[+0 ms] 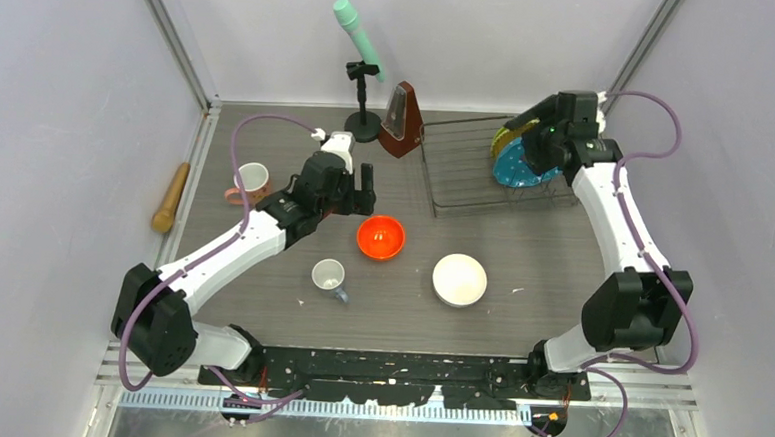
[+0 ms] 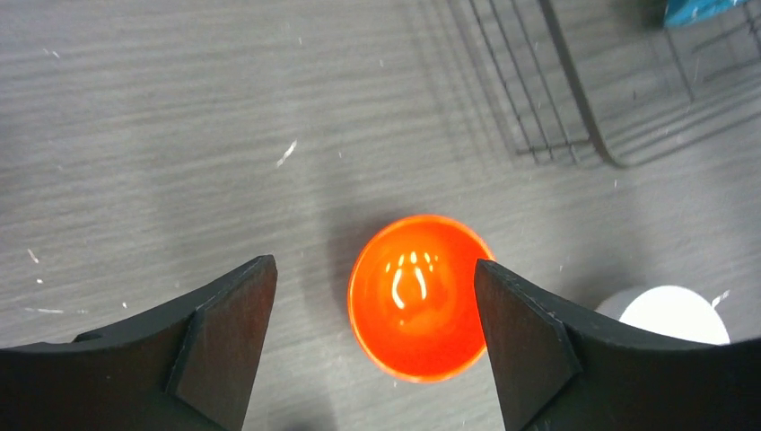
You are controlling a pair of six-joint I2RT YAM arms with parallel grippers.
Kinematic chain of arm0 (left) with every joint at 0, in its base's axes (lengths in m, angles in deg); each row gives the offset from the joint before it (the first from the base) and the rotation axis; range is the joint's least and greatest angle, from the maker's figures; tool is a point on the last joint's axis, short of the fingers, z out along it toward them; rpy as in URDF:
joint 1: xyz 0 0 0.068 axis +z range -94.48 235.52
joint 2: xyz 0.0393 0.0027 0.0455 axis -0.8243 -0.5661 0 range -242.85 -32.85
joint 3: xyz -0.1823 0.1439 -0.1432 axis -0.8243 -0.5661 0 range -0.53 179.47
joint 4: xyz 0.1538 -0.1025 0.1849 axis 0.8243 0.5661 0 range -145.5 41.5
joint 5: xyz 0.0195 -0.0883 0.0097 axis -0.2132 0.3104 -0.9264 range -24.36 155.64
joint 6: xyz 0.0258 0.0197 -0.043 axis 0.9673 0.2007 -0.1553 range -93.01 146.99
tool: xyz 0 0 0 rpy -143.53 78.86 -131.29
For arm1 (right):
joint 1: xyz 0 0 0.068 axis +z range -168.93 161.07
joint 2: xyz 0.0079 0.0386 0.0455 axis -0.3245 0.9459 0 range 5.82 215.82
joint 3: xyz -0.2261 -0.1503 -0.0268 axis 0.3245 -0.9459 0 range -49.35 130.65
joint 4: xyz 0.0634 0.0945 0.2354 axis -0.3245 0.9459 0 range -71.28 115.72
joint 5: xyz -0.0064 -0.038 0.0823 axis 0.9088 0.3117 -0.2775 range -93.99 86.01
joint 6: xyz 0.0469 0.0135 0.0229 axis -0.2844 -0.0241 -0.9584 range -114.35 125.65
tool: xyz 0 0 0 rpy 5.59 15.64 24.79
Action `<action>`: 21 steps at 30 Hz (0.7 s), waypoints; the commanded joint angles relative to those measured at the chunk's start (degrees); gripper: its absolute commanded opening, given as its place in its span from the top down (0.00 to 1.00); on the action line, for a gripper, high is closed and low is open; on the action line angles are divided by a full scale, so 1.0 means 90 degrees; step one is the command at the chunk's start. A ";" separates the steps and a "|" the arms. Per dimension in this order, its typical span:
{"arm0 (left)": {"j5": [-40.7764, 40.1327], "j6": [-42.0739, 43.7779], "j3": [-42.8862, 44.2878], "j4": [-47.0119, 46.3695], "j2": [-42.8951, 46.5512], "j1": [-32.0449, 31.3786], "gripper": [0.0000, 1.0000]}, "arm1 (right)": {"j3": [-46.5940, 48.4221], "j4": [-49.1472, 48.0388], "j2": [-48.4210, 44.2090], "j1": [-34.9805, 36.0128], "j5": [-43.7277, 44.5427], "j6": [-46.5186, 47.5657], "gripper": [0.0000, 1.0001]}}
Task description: Load the mixed dishes into the dish rack
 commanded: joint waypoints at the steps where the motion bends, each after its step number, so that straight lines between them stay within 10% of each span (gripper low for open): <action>1: 0.1013 0.0106 0.0180 0.0674 0.0003 0.0096 0.18 | -0.0263 0.0882 -0.0557 0.0557 -0.0409 0.0901 0.18; 21: 0.0827 0.0204 0.0047 0.0267 -0.1567 0.0144 0.38 | -0.1956 0.0584 -0.1310 0.2071 -0.1483 0.1179 0.24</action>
